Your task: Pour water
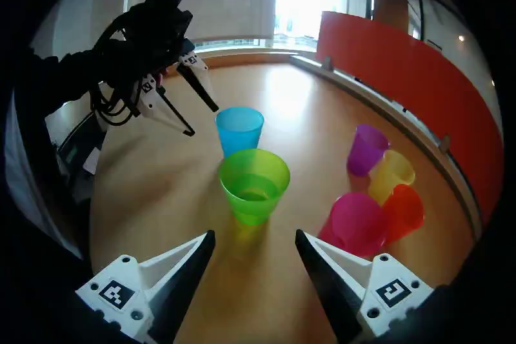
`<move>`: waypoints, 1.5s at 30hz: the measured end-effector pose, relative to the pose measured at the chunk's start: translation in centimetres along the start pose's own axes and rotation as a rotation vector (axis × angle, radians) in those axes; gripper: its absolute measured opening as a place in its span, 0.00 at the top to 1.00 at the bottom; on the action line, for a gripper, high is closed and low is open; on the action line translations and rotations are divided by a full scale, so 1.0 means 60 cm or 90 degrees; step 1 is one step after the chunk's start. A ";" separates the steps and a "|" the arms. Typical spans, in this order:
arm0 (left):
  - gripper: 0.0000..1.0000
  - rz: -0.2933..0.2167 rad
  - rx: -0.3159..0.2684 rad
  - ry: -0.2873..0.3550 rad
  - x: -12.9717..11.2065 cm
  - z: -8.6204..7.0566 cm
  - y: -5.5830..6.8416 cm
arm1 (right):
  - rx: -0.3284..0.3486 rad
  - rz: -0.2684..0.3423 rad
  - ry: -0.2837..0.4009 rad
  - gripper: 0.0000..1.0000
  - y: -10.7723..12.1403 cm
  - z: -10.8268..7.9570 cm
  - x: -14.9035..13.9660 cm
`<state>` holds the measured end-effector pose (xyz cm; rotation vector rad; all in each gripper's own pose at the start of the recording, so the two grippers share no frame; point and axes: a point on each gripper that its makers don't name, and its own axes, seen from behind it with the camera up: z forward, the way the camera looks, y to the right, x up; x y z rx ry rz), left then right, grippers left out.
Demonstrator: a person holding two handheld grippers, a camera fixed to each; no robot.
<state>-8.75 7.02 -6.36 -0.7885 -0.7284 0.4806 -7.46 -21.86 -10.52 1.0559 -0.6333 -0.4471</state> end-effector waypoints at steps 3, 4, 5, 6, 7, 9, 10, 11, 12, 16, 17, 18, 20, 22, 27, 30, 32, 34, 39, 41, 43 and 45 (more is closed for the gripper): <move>0.14 -0.004 0.015 0.009 0.003 -0.008 -0.003 | -0.013 0.010 0.009 0.04 0.004 -0.011 -0.002; 0.14 -0.008 0.021 0.012 0.004 -0.011 -0.004 | -0.017 0.016 0.014 0.04 0.005 -0.015 -0.002; 0.14 -0.011 0.026 0.016 0.005 -0.013 -0.004 | -0.022 0.022 0.018 0.04 0.007 -0.018 -0.002; 0.14 -0.015 0.030 0.020 0.006 -0.015 -0.005 | -0.025 0.027 0.022 0.04 0.008 -0.022 -0.001; 0.14 -0.022 0.034 0.025 0.006 -0.017 -0.005 | -0.029 0.034 0.028 0.04 0.009 -0.027 -0.001; 0.14 -0.034 0.043 0.035 0.008 -0.021 -0.007 | -0.038 0.044 0.037 0.04 0.012 -0.035 0.000; 0.14 -0.042 0.050 0.042 0.010 -0.023 -0.010 | -0.046 0.048 0.041 0.04 0.016 -0.041 0.000; 0.14 -0.049 0.056 0.049 0.011 -0.025 -0.012 | -0.053 0.051 0.045 0.04 0.019 -0.045 0.000; 0.14 -0.057 0.063 0.057 0.013 -0.028 -0.016 | -0.061 0.054 0.049 0.04 0.023 -0.050 0.000; 0.14 -0.086 0.106 0.094 0.026 -0.047 -0.034 | -0.097 0.065 0.059 0.04 0.040 -0.072 -0.004; 0.14 -0.092 0.118 0.103 0.029 -0.053 -0.039 | -0.105 0.068 0.062 0.04 0.044 -0.078 -0.005; 0.14 -0.096 0.129 0.112 0.033 -0.058 -0.044 | -0.113 0.071 0.065 0.04 0.049 -0.083 -0.005; 0.14 -0.102 0.152 0.131 0.043 -0.068 -0.052 | -0.131 0.077 0.072 0.03 0.058 -0.094 -0.004; 0.14 -0.110 0.170 0.148 0.050 -0.074 -0.055 | -0.149 0.083 0.081 0.03 0.067 -0.103 -0.002; 0.14 -0.129 0.192 0.177 0.058 -0.082 -0.053 | -0.186 0.097 0.101 0.04 0.086 -0.123 -0.001; 0.14 -0.135 0.208 0.193 0.063 -0.090 -0.056 | -0.213 0.108 0.118 0.03 0.099 -0.135 0.001; 0.14 -0.142 0.225 0.205 0.065 -0.099 -0.062 | -0.234 0.116 0.132 0.03 0.109 -0.144 0.001; 0.14 -0.154 0.242 0.219 0.067 -0.109 -0.070 | -0.253 0.127 0.146 0.03 0.118 -0.150 0.001; 0.14 -0.186 0.278 0.255 0.071 -0.134 -0.086 | -0.292 0.159 0.182 0.03 0.136 -0.166 0.005; 0.14 -0.195 0.291 0.269 0.075 -0.143 -0.091 | -0.306 0.171 0.198 0.03 0.143 -0.172 0.009; 0.14 -0.200 0.303 0.280 0.079 -0.150 -0.095 | -0.318 0.180 0.212 0.03 0.147 -0.176 0.013; 0.14 -0.203 0.312 0.291 0.084 -0.157 -0.097 | -0.329 0.186 0.222 0.03 0.151 -0.179 0.016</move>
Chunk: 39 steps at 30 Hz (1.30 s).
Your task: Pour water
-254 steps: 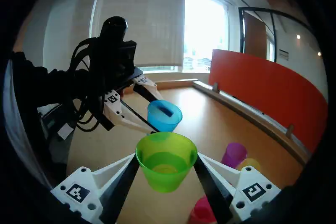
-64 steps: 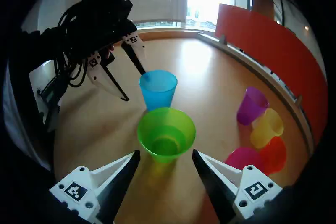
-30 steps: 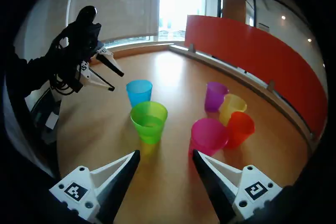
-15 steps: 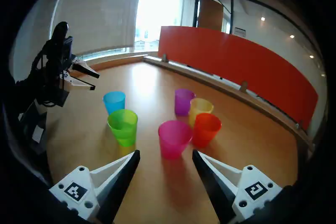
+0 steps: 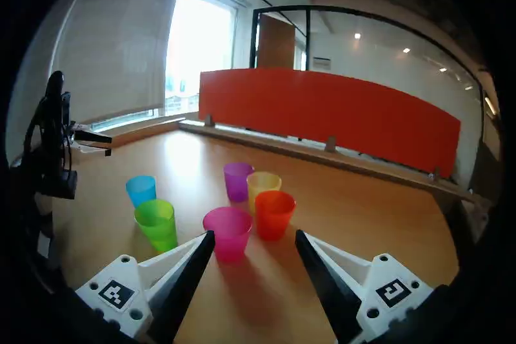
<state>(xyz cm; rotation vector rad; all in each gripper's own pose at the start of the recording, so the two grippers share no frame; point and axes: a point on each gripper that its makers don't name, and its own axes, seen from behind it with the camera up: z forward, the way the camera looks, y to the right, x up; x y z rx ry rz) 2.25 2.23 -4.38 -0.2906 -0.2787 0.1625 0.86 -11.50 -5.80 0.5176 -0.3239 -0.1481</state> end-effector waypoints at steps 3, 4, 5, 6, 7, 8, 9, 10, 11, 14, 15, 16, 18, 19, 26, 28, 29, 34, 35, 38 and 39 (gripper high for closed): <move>0.14 -0.011 0.011 0.015 0.008 -0.002 -0.001 | -0.019 0.005 0.012 0.03 0.009 0.001 0.006; 0.14 -0.017 0.017 0.020 0.010 -0.002 -0.002 | -0.029 0.007 0.018 0.03 0.014 0.001 0.011; 0.14 -0.023 0.021 0.025 0.012 -0.003 -0.003 | -0.038 0.009 0.024 0.03 0.019 0.001 0.015; 0.14 -0.030 0.026 0.029 0.012 -0.003 -0.004 | -0.047 0.010 0.031 0.03 0.024 0.001 0.019; 0.14 -0.038 0.030 0.033 0.012 -0.003 -0.004 | -0.057 0.012 0.040 0.03 0.029 0.000 0.025; 0.14 -0.046 0.034 0.036 0.013 -0.002 -0.005 | -0.066 0.013 0.048 0.03 0.033 -0.001 0.030; 0.14 -0.053 0.038 0.040 0.013 -0.002 -0.007 | -0.076 0.015 0.056 0.04 0.038 -0.002 0.036; 0.14 -0.061 0.045 0.045 0.015 -0.002 -0.009 | -0.087 0.016 0.066 0.04 0.044 -0.004 0.042; 0.14 -0.068 0.051 0.050 0.017 -0.002 -0.011 | -0.098 0.018 0.075 0.04 0.050 -0.005 0.048; 0.14 -0.090 0.065 0.067 0.023 -0.002 -0.015 | -0.130 0.025 0.099 0.03 0.067 -0.010 0.062; 0.14 -0.096 0.068 0.072 0.026 -0.002 -0.015 | -0.140 0.027 0.106 0.04 0.073 -0.011 0.066; 0.14 -0.103 0.069 0.077 0.028 -0.001 -0.014 | -0.151 0.030 0.113 0.04 0.078 -0.012 0.069; 0.14 -0.114 0.072 0.084 0.031 0.000 -0.013 | -0.170 0.035 0.125 0.03 0.088 -0.014 0.075; 0.14 -0.117 0.075 0.088 0.033 0.002 -0.014 | -0.179 0.038 0.131 0.04 0.092 -0.016 0.078; 0.14 -0.127 0.097 0.113 0.047 0.011 -0.016 | -0.231 0.053 0.164 0.03 0.116 -0.025 0.090; 0.14 -0.127 0.105 0.122 0.053 0.010 -0.018 | -0.245 0.054 0.167 0.04 0.124 -0.028 0.090; 0.14 -0.127 0.109 0.126 0.055 0.009 -0.019 | -0.252 0.054 0.168 0.04 0.128 -0.029 0.090; 0.14 -0.122 0.129 0.146 0.064 0.005 -0.025 | -0.286 0.054 0.192 0.04 0.146 -0.042 0.100; 0.14 -0.122 0.134 0.147 0.064 0.005 -0.028 | -0.290 0.054 0.197 0.04 0.148 -0.044 0.102; 0.14 -0.118 0.152 0.154 0.068 0.002 -0.038 | -0.300 0.059 0.207 0.04 0.153 -0.049 0.106; 0.14 -0.116 0.157 0.157 0.070 0.001 -0.040 | -0.303 0.061 0.209 0.04 0.155 -0.050 0.107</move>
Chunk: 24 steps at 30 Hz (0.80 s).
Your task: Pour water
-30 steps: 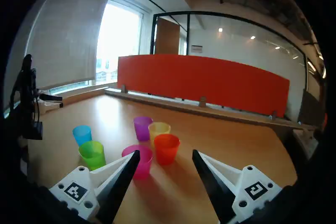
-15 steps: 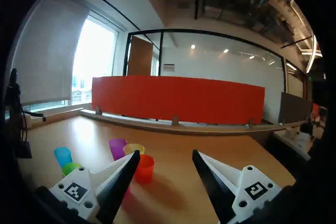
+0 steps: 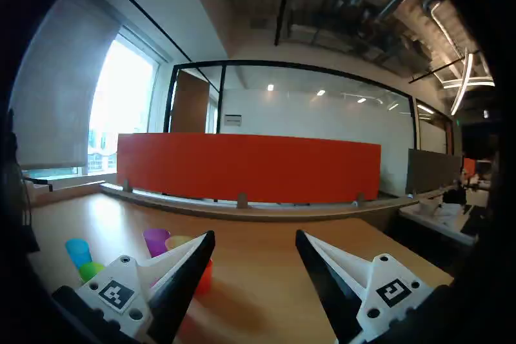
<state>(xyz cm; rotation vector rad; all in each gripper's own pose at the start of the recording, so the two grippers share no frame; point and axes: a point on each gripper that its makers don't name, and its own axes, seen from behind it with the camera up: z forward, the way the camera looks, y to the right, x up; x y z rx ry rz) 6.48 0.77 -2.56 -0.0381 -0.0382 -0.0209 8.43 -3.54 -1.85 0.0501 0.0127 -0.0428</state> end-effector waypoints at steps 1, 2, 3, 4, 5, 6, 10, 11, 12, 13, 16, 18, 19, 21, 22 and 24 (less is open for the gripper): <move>0.14 0.003 0.004 0.006 0.003 0.000 -0.002 | -0.002 0.002 0.001 0.03 0.001 0.000 0.000; 0.14 0.005 0.007 0.012 0.006 0.000 -0.003 | -0.005 0.003 0.001 0.03 0.002 0.000 0.001; 0.14 0.007 0.010 0.017 0.007 -0.001 -0.004 | -0.006 0.004 0.001 0.03 0.002 0.000 0.001; 0.14 0.009 0.011 0.021 0.007 -0.001 -0.005 | -0.007 0.005 0.000 0.03 0.002 -0.001 0.000; 0.14 0.010 0.013 0.025 0.007 -0.001 -0.006 | -0.007 0.006 -0.001 0.03 0.002 -0.001 -0.001; 0.14 0.011 0.014 0.028 0.007 -0.001 -0.006 | -0.008 0.005 -0.002 0.03 0.003 -0.001 -0.002; 0.14 0.009 0.019 0.038 0.003 0.001 -0.006 | -0.015 0.000 -0.008 0.04 0.007 -0.002 -0.003; 0.14 0.007 0.020 0.041 0.002 0.001 -0.006 | -0.017 -0.002 -0.009 0.03 0.008 -0.002 -0.003; 0.14 0.004 0.021 0.043 0.001 0.001 -0.007 | -0.019 -0.003 -0.011 0.03 0.010 -0.002 -0.003; 0.14 0.001 0.021 0.045 0.000 0.001 -0.007 | -0.023 -0.003 -0.012 0.03 0.012 -0.001 -0.004; 0.14 -0.003 0.022 0.049 -0.003 0.003 -0.008 | -0.029 -0.002 -0.016 0.04 0.016 0.001 -0.001; 0.14 -0.002 0.022 0.050 -0.007 0.005 -0.007 | -0.031 -0.003 -0.017 0.03 0.017 0.001 0.003; 0.14 0.001 0.022 0.050 -0.011 0.007 -0.007 | -0.031 -0.004 -0.015 0.03 0.017 0.001 0.006; 0.14 0.003 0.023 0.050 -0.019 0.010 -0.007 | -0.033 -0.006 -0.012 0.03 0.018 0.001 0.011; 0.14 0.003 0.024 0.048 -0.025 0.012 -0.007 | -0.034 -0.006 -0.011 0.03 0.019 0.001 0.013; 0.14 0.001 0.025 0.047 -0.033 0.015 -0.008 | -0.037 -0.005 -0.010 0.03 0.020 0.000 0.016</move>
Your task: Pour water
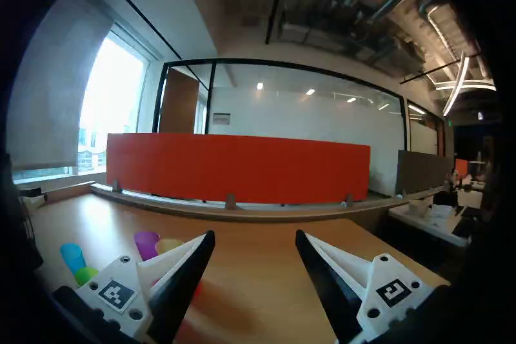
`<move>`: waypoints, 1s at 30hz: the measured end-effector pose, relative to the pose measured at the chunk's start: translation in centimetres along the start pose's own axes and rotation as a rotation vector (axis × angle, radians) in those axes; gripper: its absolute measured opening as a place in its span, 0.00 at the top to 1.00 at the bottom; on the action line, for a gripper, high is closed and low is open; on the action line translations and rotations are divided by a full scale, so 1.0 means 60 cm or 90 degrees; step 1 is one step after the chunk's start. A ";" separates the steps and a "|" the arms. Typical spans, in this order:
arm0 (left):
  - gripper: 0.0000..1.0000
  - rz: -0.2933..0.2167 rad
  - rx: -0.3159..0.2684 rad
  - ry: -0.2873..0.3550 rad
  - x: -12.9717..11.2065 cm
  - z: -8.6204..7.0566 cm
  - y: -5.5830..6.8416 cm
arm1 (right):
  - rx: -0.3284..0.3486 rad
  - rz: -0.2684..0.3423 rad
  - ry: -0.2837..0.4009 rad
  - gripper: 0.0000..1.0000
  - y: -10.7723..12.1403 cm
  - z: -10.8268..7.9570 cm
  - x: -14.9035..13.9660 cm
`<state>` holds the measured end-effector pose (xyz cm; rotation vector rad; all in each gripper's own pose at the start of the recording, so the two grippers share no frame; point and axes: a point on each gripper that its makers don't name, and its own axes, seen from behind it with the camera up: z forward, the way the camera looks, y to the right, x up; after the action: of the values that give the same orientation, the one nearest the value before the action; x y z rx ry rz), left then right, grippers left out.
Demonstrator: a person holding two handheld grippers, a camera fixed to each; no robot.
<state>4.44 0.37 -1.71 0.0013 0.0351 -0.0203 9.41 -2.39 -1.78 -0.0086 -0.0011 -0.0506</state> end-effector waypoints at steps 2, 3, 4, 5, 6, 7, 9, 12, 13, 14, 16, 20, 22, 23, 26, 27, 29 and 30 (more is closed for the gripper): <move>0.14 -0.005 0.000 0.003 -0.004 0.003 0.001 | -0.001 0.003 -0.001 0.03 0.000 0.000 0.000; 0.14 -0.005 -0.001 0.006 -0.005 0.004 0.001 | -0.001 0.004 -0.003 0.03 0.000 -0.001 -0.001; 0.14 -0.005 -0.001 0.010 -0.006 0.005 0.001 | -0.001 0.004 -0.005 0.03 0.001 -0.001 -0.003; 0.14 -0.005 -0.002 0.014 -0.006 0.006 0.000 | -0.001 0.005 -0.008 0.03 0.001 -0.002 -0.005; 0.14 -0.004 -0.001 0.017 -0.007 0.007 0.000 | -0.002 0.005 -0.010 0.03 0.001 -0.002 -0.006; 0.14 -0.002 0.001 0.018 -0.008 0.008 -0.002 | -0.003 0.004 -0.012 0.03 0.002 -0.003 -0.007; 0.14 0.001 0.004 0.020 -0.010 0.010 -0.005 | -0.006 0.004 -0.014 0.03 0.004 -0.004 -0.008; 0.14 0.003 0.007 0.021 -0.014 0.011 -0.009 | -0.008 0.004 -0.014 0.03 0.006 -0.005 -0.009; 0.14 0.002 0.008 0.021 -0.016 0.012 -0.010 | -0.009 0.005 -0.015 0.03 0.007 -0.005 -0.009; 0.14 0.002 0.008 0.020 -0.017 0.012 -0.011 | -0.009 0.005 -0.015 0.03 0.007 -0.005 -0.010; 0.14 0.000 0.009 0.019 -0.022 0.013 -0.013 | -0.010 0.005 -0.016 0.03 0.007 -0.004 -0.010; 0.14 -0.002 0.012 0.013 -0.033 0.015 -0.017 | -0.010 0.005 -0.017 0.03 0.006 -0.003 -0.011; 0.14 0.001 0.014 0.011 -0.038 0.016 -0.019 | -0.011 0.004 -0.018 0.03 0.005 -0.003 -0.013; 0.14 0.002 0.014 0.010 -0.039 0.016 -0.019 | -0.011 0.004 -0.019 0.03 0.005 -0.003 -0.015; 0.14 0.008 0.013 0.007 -0.044 0.018 -0.017 | -0.012 0.003 -0.020 0.03 0.003 -0.003 -0.016; 0.14 0.009 0.012 0.006 -0.046 0.018 -0.017 | -0.012 0.003 -0.020 0.03 0.002 -0.003 -0.016; 0.14 0.011 0.012 0.004 -0.049 0.019 -0.017 | -0.012 0.003 -0.021 0.03 0.002 -0.004 -0.016; 0.14 0.011 0.012 0.002 -0.052 0.020 -0.017 | -0.012 0.003 -0.021 0.03 0.002 -0.004 -0.015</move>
<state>1.36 -0.58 -0.43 0.0212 0.0382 -0.0028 8.50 -2.26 -2.00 -0.0280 -0.0333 -0.0459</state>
